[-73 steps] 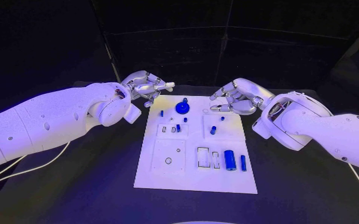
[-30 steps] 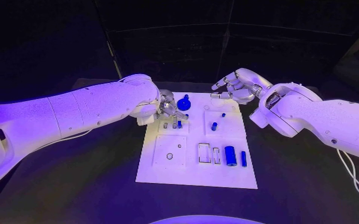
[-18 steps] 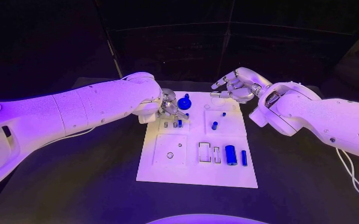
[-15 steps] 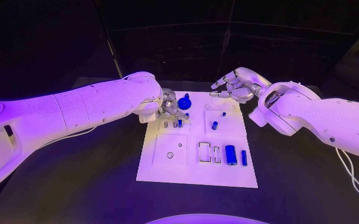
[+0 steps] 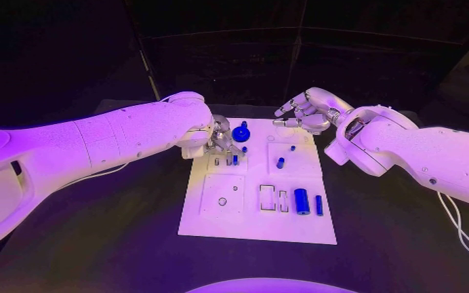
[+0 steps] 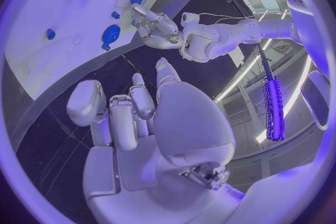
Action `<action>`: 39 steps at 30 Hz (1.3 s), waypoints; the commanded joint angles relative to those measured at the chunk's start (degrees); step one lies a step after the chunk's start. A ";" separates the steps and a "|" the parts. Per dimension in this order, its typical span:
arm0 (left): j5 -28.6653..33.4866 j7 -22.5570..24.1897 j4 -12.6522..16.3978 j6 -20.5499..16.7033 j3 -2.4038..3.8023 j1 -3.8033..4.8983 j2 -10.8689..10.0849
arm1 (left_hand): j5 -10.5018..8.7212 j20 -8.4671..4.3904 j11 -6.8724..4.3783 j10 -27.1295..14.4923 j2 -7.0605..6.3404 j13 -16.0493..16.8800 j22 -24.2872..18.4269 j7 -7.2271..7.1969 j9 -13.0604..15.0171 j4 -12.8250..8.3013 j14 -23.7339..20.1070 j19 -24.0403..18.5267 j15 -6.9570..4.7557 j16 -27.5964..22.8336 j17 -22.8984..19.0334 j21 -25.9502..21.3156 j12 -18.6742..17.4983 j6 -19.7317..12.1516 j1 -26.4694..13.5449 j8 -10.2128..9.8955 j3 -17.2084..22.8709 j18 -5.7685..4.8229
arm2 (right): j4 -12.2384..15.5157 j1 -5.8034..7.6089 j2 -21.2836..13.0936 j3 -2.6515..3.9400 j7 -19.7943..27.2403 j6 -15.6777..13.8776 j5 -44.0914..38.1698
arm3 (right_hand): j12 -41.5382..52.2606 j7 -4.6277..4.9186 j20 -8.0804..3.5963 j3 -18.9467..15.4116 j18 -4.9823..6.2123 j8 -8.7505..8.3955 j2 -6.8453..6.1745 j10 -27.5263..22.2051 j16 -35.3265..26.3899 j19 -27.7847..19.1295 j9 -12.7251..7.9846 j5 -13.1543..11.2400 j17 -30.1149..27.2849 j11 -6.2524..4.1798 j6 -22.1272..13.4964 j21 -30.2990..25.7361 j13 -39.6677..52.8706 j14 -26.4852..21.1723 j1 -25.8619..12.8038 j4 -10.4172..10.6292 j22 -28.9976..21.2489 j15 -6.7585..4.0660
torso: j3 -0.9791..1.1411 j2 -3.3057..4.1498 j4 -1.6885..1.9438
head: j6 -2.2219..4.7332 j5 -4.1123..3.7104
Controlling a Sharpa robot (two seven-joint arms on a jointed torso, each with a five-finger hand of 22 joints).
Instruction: Assemble the parts on the task board
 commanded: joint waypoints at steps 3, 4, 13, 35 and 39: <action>-0.51 -0.52 -0.21 1.88 0.02 0.10 0.31 | 0.19 -0.28 -0.04 -0.41 0.10 -0.09 0.19 0.10 0.23 -0.50 6.05 0.11 -0.28 0.18 15.08 0.43 -0.26 -0.52 0.81 0.55 -0.02 -0.67 | 0.22 0.11 0.04 0.04 0.13 1.11 0.15 | -0.05 -0.15 -0.22 -0.34 0.98 0.19 0.02 -0.41 -0.12 -0.27 0.01 0.42 4.59 -0.04 -0.19 -0.20 0.03 3.77 -0.32 0.19 0.06 -0.25 | 0.00 -0.03 -0.01 | -0.07 0.06; -0.51 -0.59 -0.25 1.97 0.02 0.10 0.35 | 0.20 -0.29 -0.05 -0.41 0.08 -0.11 0.19 0.09 0.31 -0.61 6.05 0.10 -0.29 0.18 15.08 0.43 -0.28 -0.57 0.90 0.64 -0.01 -0.66 | 0.28 0.11 0.02 0.04 0.12 1.13 0.15 | -0.07 -0.16 -0.22 -0.38 0.98 0.20 0.08 -0.42 -0.13 -0.26 0.01 0.45 4.58 -0.04 -0.19 -0.20 0.01 3.77 -0.33 0.25 0.06 -0.25 | -0.02 -0.03 0.03 | -0.18 0.21; -0.52 -1.12 -1.02 3.15 0.03 0.10 0.92 | 0.19 -0.31 -0.10 -0.51 -0.07 -0.49 0.44 0.04 0.69 -1.03 6.05 0.16 -0.32 0.18 15.08 0.58 -0.59 -0.68 1.22 1.06 -0.01 -0.70 | 0.52 0.11 0.14 0.04 0.09 1.29 0.15 | -0.07 -0.16 -0.22 -0.38 0.98 0.20 0.08 -0.42 -0.13 -0.26 0.01 0.45 4.58 -0.04 -0.19 -0.20 0.01 3.77 -0.33 0.25 0.06 -0.25 | 0.02 -0.04 0.03 | -0.50 0.29; -0.50 -0.70 -2.57 5.60 0.03 0.11 1.55 | 0.18 -0.40 -0.24 0.00 0.68 -0.19 0.95 -0.12 1.95 -3.02 6.05 0.18 -0.42 0.18 15.08 0.87 -0.33 -1.28 3.07 2.40 0.89 -0.77 | 0.60 0.11 0.25 0.04 -0.26 1.48 -1.54 | 0.17 -0.24 -0.27 -0.64 0.97 0.42 0.59 -0.23 -0.08 -0.19 0.04 1.09 4.70 -0.13 0.02 -0.23 0.16 3.82 0.08 0.56 0.06 -0.31 | 0.00 -0.05 0.05 | -0.98 -0.09; -0.33 0.10 -2.85 6.26 0.03 0.11 1.47 | -0.40 -0.44 -0.31 0.14 1.31 -0.01 1.03 -0.19 2.39 -4.12 6.05 0.13 -0.46 0.18 15.08 0.91 -0.22 -1.53 4.04 2.84 1.55 -0.78 | 0.57 0.11 0.21 0.04 -0.46 1.23 -1.79 | 0.12 -0.23 -0.28 -0.66 0.97 0.42 0.68 -0.27 -0.08 -0.19 0.03 1.14 4.70 -0.13 -0.01 -0.23 0.10 3.83 0.11 0.62 0.05 -0.32 | -0.02 -0.03 0.14 | -0.99 -0.13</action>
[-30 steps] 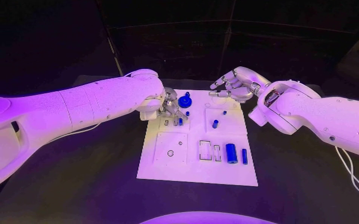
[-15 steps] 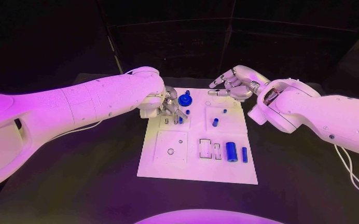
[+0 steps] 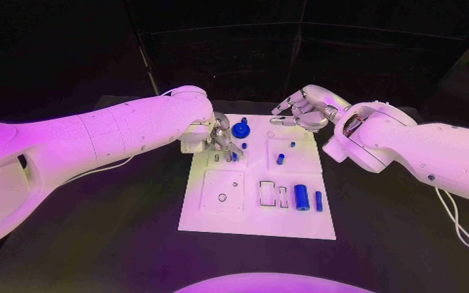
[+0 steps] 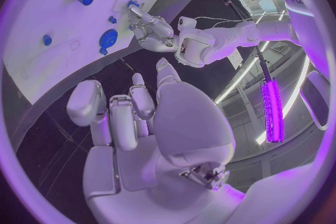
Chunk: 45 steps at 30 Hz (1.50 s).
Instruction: Assemble the parts on the task board
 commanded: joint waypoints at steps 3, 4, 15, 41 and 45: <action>-0.11 1.27 -0.33 1.94 0.01 0.09 -0.12 | -0.54 -0.32 -0.20 0.35 0.65 0.05 0.15 -0.06 0.44 -1.57 6.05 -0.07 -0.53 0.18 15.09 0.37 0.16 -0.76 1.63 0.50 0.94 -0.78 | 0.05 0.12 -0.14 0.04 -0.34 -0.13 -1.08 | 0.11 -0.22 -0.29 -0.20 0.98 0.20 0.81 -0.29 -0.09 -0.20 0.01 0.27 4.71 -0.13 -0.05 -0.25 -0.11 3.82 0.09 0.22 -0.05 -0.32 | -0.03 0.01 0.04 | -0.08 0.07; -0.10 1.41 -0.37 2.03 0.01 0.09 -0.14 | -0.54 -0.33 -0.22 0.35 0.82 0.06 0.18 -0.09 0.50 -1.82 6.05 -0.07 -0.55 0.18 15.09 0.38 0.15 -0.83 1.87 0.53 1.16 -0.78 | 0.03 0.12 -0.16 0.04 -0.36 -0.16 -1.10 | 0.12 -0.22 -0.29 -0.22 0.98 0.20 0.88 -0.28 -0.09 -0.20 0.00 0.26 4.71 -0.12 -0.06 -0.26 -0.10 3.82 0.09 0.27 -0.06 -0.32 | -0.05 0.01 0.03 | -0.07 0.08; 2.77 2.30 -0.20 2.50 0.01 0.12 -0.56 | -0.25 -0.76 -0.52 -0.67 3.30 -1.11 0.36 -0.29 0.42 -8.19 6.05 -0.22 -0.91 0.18 15.09 0.39 -1.46 -2.76 8.19 -0.37 8.72 -0.78 | -0.22 0.12 -0.12 0.04 -0.48 -0.09 -1.15 | 0.12 -0.22 -0.29 -0.23 0.98 0.20 0.92 -0.28 -0.09 -0.20 0.00 0.26 4.71 -0.12 -0.06 -0.26 -0.10 3.83 0.09 0.30 -0.06 -0.32 | -0.01 -0.02 0.04 | -0.26 0.05; 5.63 3.75 8.01 -11.25 0.00 0.10 -6.95 | 4.84 -0.16 0.09 0.83 -6.95 -0.44 2.80 0.58 3.29 -18.18 6.05 0.55 -0.35 0.18 15.09 1.47 -1.06 -3.38 -6.76 1.53 45.95 -1.08 | -0.42 0.12 0.04 0.03 -0.92 0.19 -1.16 | 0.18 -0.22 -0.31 -0.78 0.99 0.27 0.96 -0.28 -0.24 -0.21 -0.03 0.36 4.51 -0.13 -0.15 -0.36 -0.13 3.79 0.48 0.57 -0.17 -0.34 | 0.01 -0.04 -0.04 | -0.08 -0.35; 5.37 4.19 10.28 -15.17 -0.03 -0.03 -8.50 | 5.08 -0.19 0.03 1.03 -7.44 -0.26 3.18 0.54 3.74 -18.45 6.05 0.76 -0.39 0.18 15.09 1.69 -0.87 -3.46 -7.13 2.01 47.04 -1.15 | -0.49 0.12 -0.13 0.03 -1.18 0.33 -1.16 | -0.01 -0.22 -0.33 -1.04 1.06 0.29 1.06 -0.49 -0.45 -0.43 -0.05 1.60 4.22 -0.13 -0.23 -0.62 -0.36 3.71 0.88 0.69 -0.61 -0.34 | 0.03 -0.11 0.20 | -0.31 -0.58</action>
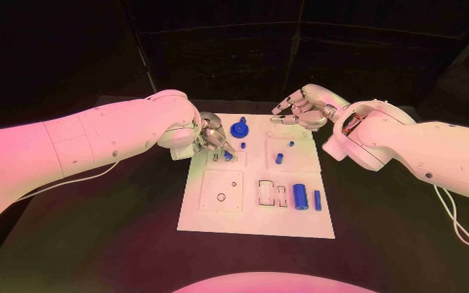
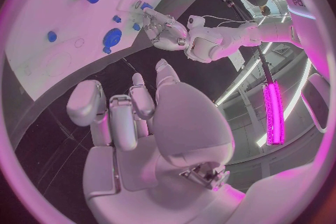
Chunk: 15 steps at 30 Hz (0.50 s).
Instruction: Assemble the parts on the task board
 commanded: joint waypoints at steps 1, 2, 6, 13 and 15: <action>0.43 1.44 1.61 -7.99 0.00 -0.09 -0.99 | 0.40 -0.10 0.03 0.42 -0.28 0.11 0.11 0.03 0.21 -10.29 6.06 0.46 0.01 0.18 15.09 0.23 0.26 -0.21 -0.47 0.28 10.66 -1.16 | -0.01 0.11 -0.12 0.04 -0.35 0.35 -0.16 | -0.05 -0.21 -0.20 -0.64 1.08 0.30 0.33 -0.54 -0.50 -0.34 -0.06 1.48 4.13 -0.13 -0.26 -0.43 -0.27 3.69 0.70 0.23 -0.42 -0.34 | 0.00 -0.05 0.18 | -0.19 -0.12; 0.23 1.55 2.03 -8.91 -0.01 -0.17 -1.31 | 0.40 -0.10 0.03 0.42 -0.28 0.11 0.11 0.03 0.21 -10.29 6.06 0.46 0.01 0.18 15.09 0.23 0.26 -0.21 -0.47 0.29 10.66 -1.16 | -0.03 0.11 -0.16 0.04 -0.38 0.37 -0.16 | -0.06 -0.21 -0.20 -0.67 1.08 0.31 0.33 -0.55 -0.51 -0.35 -0.06 1.57 4.12 -0.13 -0.27 -0.44 -0.28 3.69 0.74 0.24 -0.44 -0.34 | 0.00 -0.07 0.17 | -0.19 -0.01; -2.14 1.72 3.34 -12.03 -0.05 -0.65 -2.27 | 0.66 -0.14 -0.03 0.61 -0.69 0.18 0.32 -0.04 0.55 -10.41 6.06 0.58 -0.04 0.18 15.09 0.35 0.37 -0.23 -0.81 0.66 11.41 -1.20 | -0.03 0.11 -0.29 0.04 -0.56 0.52 -0.16 | -0.06 -0.21 -0.20 -0.72 1.09 0.31 0.35 -0.56 -0.53 -0.36 -0.06 1.67 4.10 -0.14 -0.28 -0.47 -0.29 3.69 0.78 0.27 -0.47 -0.34 | 0.05 -0.11 0.20 | -0.32 0.12; -7.72 1.45 5.10 -15.18 -0.12 -1.65 -3.04 | 0.73 -0.16 -0.07 0.70 -0.91 0.21 0.51 -0.08 0.69 -10.49 6.06 0.69 -0.07 0.18 15.09 0.46 0.42 -0.22 -0.93 0.82 11.74 -1.23 | -0.06 0.11 -0.38 0.04 -0.87 0.90 -0.16 | -0.22 -0.20 -0.20 -0.78 1.24 0.30 0.33 -0.70 -0.80 -0.76 -0.07 1.75 3.66 -0.13 -0.32 -0.85 -0.47 3.58 0.80 0.31 -1.25 -0.34 | 0.00 -0.01 0.04 | -0.28 0.46; -8.53 1.40 5.27 -15.56 -0.13 -1.84 -3.05 | 0.73 -0.16 -0.07 0.70 -0.91 0.21 0.51 -0.08 0.69 -10.49 6.06 0.69 -0.07 0.18 15.09 0.46 0.42 -0.22 -0.93 0.82 11.74 -1.23 | -0.06 0.11 -0.39 0.04 -0.92 0.94 -0.16 | -0.22 -0.20 -0.20 -0.78 1.24 0.30 0.33 -0.70 -0.80 -0.76 -0.07 1.75 3.66 -0.13 -0.32 -0.85 -0.47 3.58 0.80 0.31 -1.25 -0.34 | 0.01 0.00 0.01 | -0.20 0.54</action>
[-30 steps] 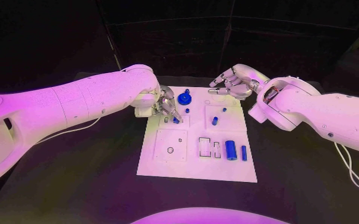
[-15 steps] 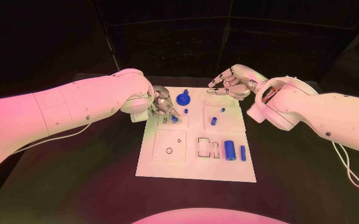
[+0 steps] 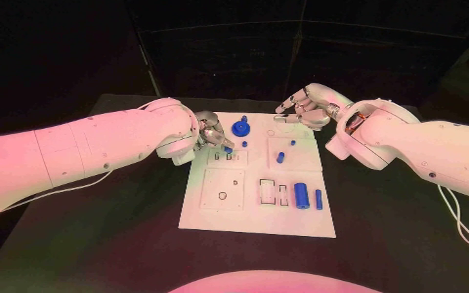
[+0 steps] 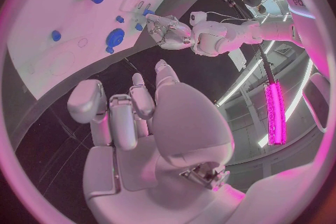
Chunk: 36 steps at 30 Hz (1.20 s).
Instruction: Assemble the parts on the task board
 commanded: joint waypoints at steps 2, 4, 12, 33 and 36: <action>-5.30 0.58 0.52 -4.42 0.01 -0.38 0.02 | 0.30 0.02 -0.09 0.30 -0.25 0.03 0.08 -0.17 0.10 -10.22 6.06 0.51 -0.09 0.18 15.09 0.16 0.36 -0.14 -0.21 0.46 10.84 -0.33 | 0.06 0.11 -0.05 0.04 -0.30 0.70 -0.16 | -0.22 -0.20 0.09 -0.43 0.30 0.30 -0.04 -0.49 -0.14 -0.47 -0.07 0.31 3.66 0.08 -0.32 -0.22 -0.05 3.58 0.43 -0.04 -0.06 -0.34 | 0.00 0.09 -0.16 | 0.16 0.26; -5.73 0.56 0.48 -4.71 0.00 -0.60 0.21 | 0.31 0.02 -0.09 0.20 -0.29 -0.19 0.04 -0.18 0.13 -10.23 6.06 0.49 -0.09 0.18 15.09 0.14 0.18 -0.13 -0.23 0.49 10.92 -0.32 | 0.07 0.11 -0.06 0.04 -0.36 0.84 -0.16 | -0.25 -0.19 0.09 -0.46 0.33 0.29 -0.04 -0.52 -0.19 -0.54 -0.08 0.33 3.60 0.09 -0.35 -0.30 -0.07 3.57 0.44 -0.03 -0.19 -0.34 | -0.01 0.10 -0.18 | 0.16 0.34; -6.67 0.30 -0.43 -3.39 -0.22 -1.14 1.19 | 0.57 -0.01 -0.12 0.01 -0.62 -0.69 -0.07 -0.21 0.31 -10.25 6.06 0.44 -0.12 0.18 15.09 0.05 -0.26 -0.13 -0.44 0.69 11.36 -0.29 | 0.05 0.11 0.06 0.04 -0.48 1.18 -0.16 | -0.29 -0.19 0.09 -0.47 0.34 0.28 -0.04 -0.55 -0.22 -0.58 -0.08 0.34 3.55 0.09 -0.37 -0.34 -0.12 3.55 0.46 -0.03 -0.28 -0.34 | -0.02 0.16 -0.26 | 0.05 0.51; -7.01 -0.25 -1.23 1.13 -1.09 -1.28 1.80 | 1.42 -0.06 -0.19 0.01 -1.20 -1.07 -0.05 -0.29 0.73 -10.21 6.06 0.43 -0.16 0.18 15.09 0.02 -0.56 -0.17 -0.90 1.16 12.20 -0.29 | -0.09 0.11 0.34 0.03 -0.16 0.93 -0.16 | -0.19 -0.19 0.09 -0.54 0.34 0.31 0.02 -0.48 -0.31 -0.57 -0.08 0.54 3.45 0.08 -0.39 -0.36 -0.03 3.53 0.77 -0.06 -0.27 -0.34 | -0.04 0.11 -0.20 | -0.22 0.67; -7.01 -0.28 -1.31 1.39 -1.09 -1.28 1.80 | 1.72 -0.07 -0.21 -0.05 -1.30 -1.31 -0.06 -0.30 0.85 -10.17 6.06 0.42 -0.18 0.18 15.09 0.00 -0.75 -0.20 -1.02 1.29 12.44 -0.29 | -0.12 0.11 0.38 0.03 -0.10 0.94 -0.16 | -0.19 -0.19 0.09 -0.54 0.34 0.31 0.02 -0.48 -0.31 -0.57 -0.08 0.54 3.45 0.08 -0.39 -0.36 -0.03 3.53 0.77 -0.06 -0.27 -0.34 | -0.05 0.10 -0.18 | -0.24 0.60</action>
